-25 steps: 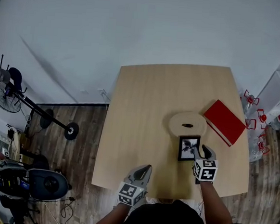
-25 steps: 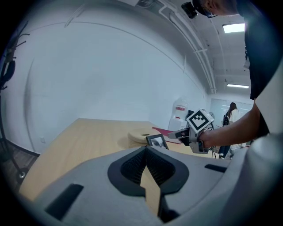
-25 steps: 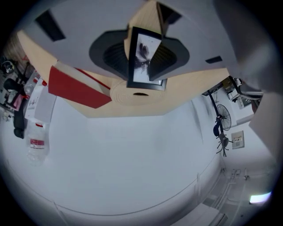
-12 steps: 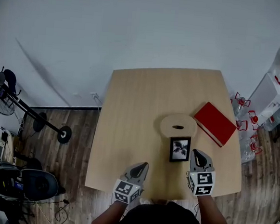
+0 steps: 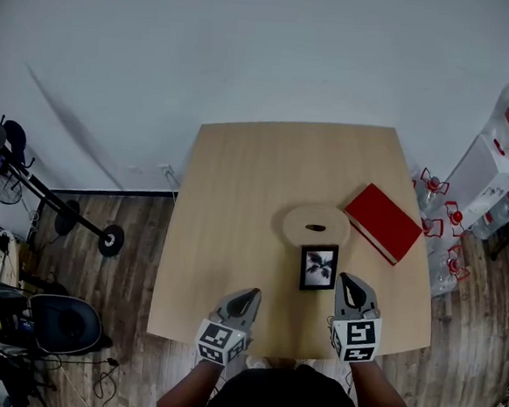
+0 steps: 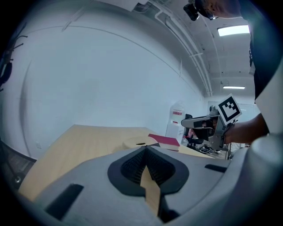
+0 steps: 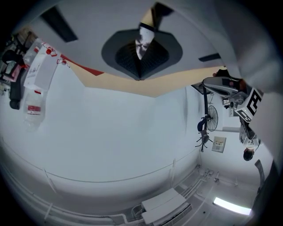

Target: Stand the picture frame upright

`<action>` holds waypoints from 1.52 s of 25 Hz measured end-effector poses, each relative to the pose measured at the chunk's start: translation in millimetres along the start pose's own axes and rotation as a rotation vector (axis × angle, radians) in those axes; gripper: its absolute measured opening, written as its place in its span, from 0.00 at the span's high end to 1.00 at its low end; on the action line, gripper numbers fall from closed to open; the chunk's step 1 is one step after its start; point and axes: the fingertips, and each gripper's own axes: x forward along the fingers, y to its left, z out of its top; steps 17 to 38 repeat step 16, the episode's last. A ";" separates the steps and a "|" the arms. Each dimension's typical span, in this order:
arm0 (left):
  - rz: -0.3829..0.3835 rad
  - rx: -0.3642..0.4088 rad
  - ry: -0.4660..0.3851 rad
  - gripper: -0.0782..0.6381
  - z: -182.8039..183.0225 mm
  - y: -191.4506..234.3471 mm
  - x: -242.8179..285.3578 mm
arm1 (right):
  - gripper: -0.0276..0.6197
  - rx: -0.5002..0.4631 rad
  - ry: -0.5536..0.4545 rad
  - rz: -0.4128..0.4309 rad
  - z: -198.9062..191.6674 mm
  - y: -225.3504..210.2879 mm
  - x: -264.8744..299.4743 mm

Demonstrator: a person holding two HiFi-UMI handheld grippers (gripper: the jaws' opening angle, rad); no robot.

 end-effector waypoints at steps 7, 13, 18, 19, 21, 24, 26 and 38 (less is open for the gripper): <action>0.016 -0.011 0.002 0.90 -2.2 -3.1 -0.4 | 0.94 0.032 -0.029 0.018 3.8 -3.5 -3.1; 0.023 -0.006 -0.011 0.90 -1.9 -12.3 2.7 | 0.94 0.023 -0.054 0.022 2.6 -9.5 -12.0; 0.028 -0.004 -0.022 0.90 -5.9 -21.6 8.7 | 0.94 0.011 -0.062 0.022 -8.3 -17.3 -17.7; 0.028 -0.004 -0.022 0.90 -5.9 -21.6 8.7 | 0.94 0.011 -0.062 0.022 -8.3 -17.3 -17.7; 0.028 -0.004 -0.022 0.90 -5.9 -21.6 8.7 | 0.94 0.011 -0.062 0.022 -8.3 -17.3 -17.7; 0.028 -0.004 -0.022 0.90 -5.9 -21.6 8.7 | 0.94 0.011 -0.062 0.022 -8.3 -17.3 -17.7; 0.028 -0.004 -0.022 0.90 -5.9 -21.6 8.7 | 0.94 0.011 -0.062 0.022 -8.3 -17.3 -17.7; 0.028 -0.004 -0.022 0.90 -5.9 -21.6 8.7 | 0.94 0.011 -0.062 0.022 -8.3 -17.3 -17.7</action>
